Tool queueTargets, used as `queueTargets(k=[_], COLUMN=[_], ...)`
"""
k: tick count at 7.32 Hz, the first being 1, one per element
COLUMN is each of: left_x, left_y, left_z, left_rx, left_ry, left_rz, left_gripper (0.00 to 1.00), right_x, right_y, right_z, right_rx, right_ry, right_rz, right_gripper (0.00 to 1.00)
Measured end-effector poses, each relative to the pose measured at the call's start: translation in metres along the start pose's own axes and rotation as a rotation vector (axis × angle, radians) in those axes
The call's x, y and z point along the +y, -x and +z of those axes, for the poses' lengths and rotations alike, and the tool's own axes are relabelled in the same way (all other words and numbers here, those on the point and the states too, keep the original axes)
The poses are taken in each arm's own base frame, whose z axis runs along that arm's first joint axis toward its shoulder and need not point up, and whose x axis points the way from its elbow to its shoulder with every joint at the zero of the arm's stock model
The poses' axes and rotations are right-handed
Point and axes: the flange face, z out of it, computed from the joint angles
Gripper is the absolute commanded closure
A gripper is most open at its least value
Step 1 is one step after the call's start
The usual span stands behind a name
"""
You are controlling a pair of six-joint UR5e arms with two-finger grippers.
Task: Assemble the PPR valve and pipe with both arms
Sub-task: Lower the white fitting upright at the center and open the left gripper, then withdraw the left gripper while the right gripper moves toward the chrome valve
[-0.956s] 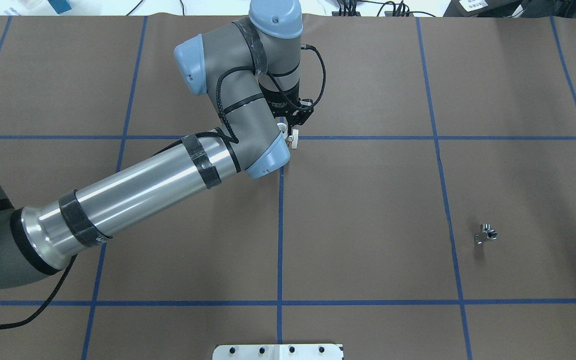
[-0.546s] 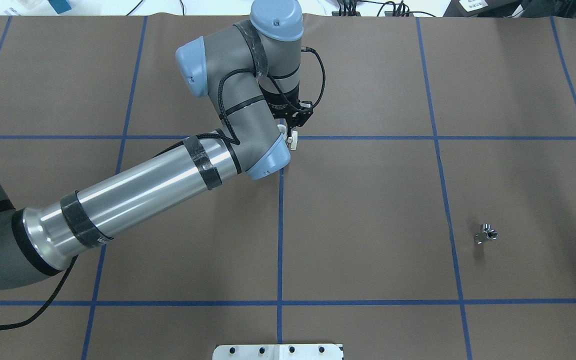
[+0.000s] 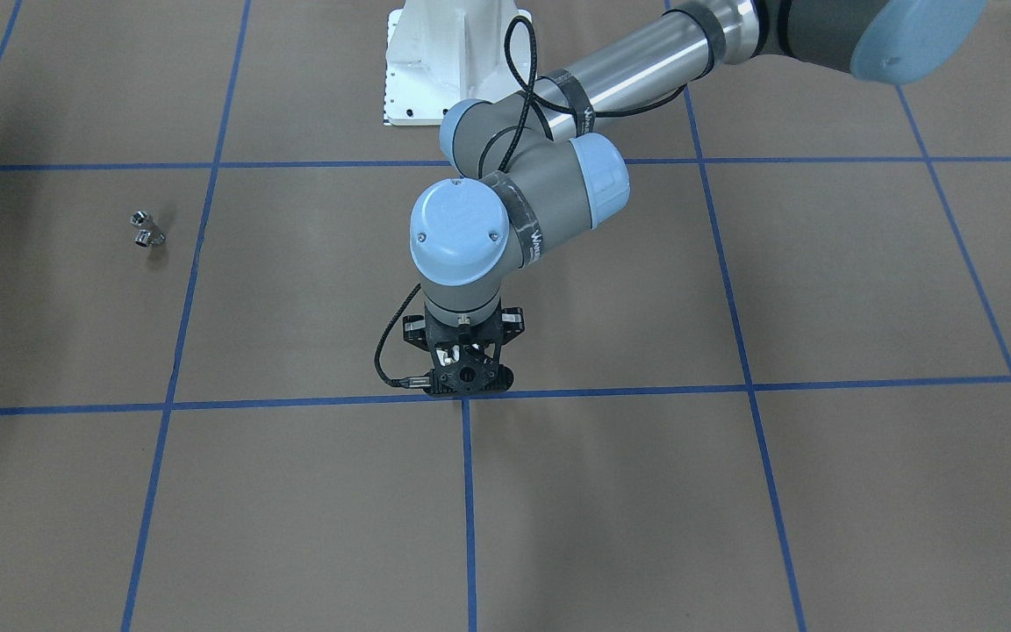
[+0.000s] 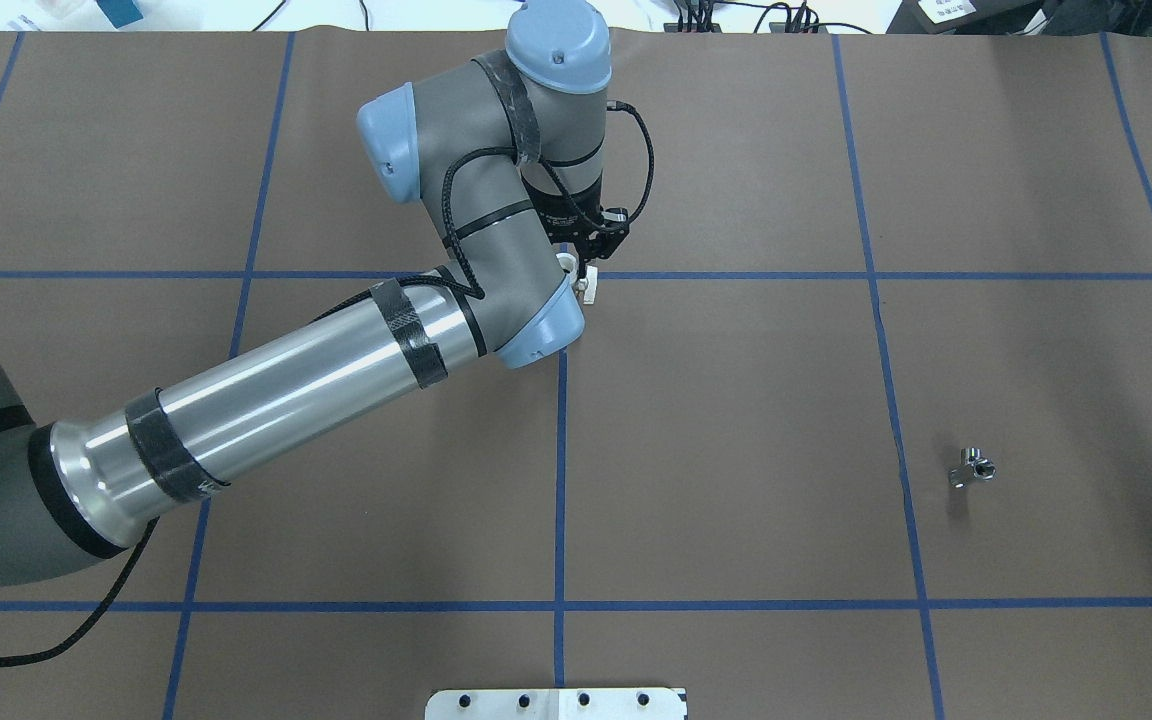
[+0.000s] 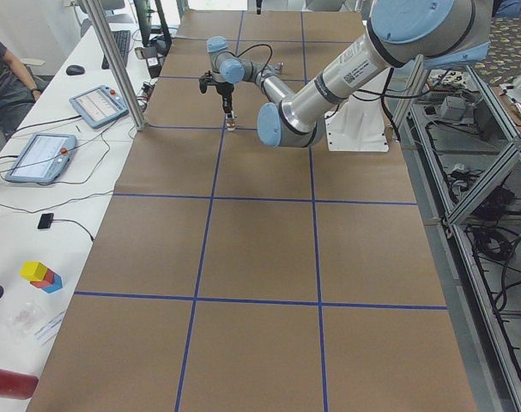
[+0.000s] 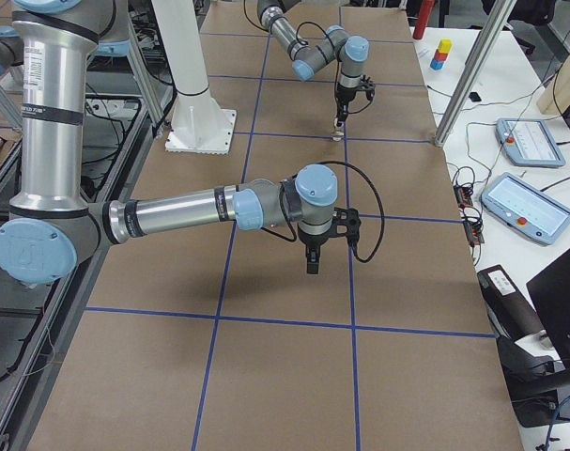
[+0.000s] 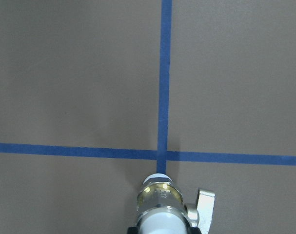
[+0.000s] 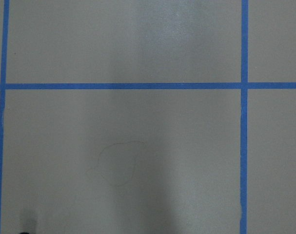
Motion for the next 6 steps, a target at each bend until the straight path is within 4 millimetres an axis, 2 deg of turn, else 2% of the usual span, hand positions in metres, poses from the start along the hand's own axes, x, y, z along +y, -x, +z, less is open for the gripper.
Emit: queueTargets(k=[2, 4, 5, 6], left_x=[0.001, -0.002, 0.001, 0.014], left_y=[-0.002, 0.001, 0.014, 0.041], left_z=[-0.002, -0.021, -0.035, -0.045], left_rx=[0.005, 0.03, 0.054, 0.085], left_ry=[-0.009, -0.026, -0.034, -0.037], left_rz=[0.008, 0.013, 0.014, 0.017], left_gripper=[0.01, 0.0, 0.0, 0.0], right_x=[0.0, 0.0, 0.0, 0.003], right_y=[0.003, 0.019, 0.037, 0.062], right_z=[0.0, 0.009, 0.02, 0.033], right_rx=[-0.002, -0.008, -0.018, -0.039], right_ry=[0.0, 0.014, 0.013, 0.002], right_rz=[0.0, -0.012, -0.016, 0.0], right_gripper=[0.0, 0.0, 0.0, 0.0])
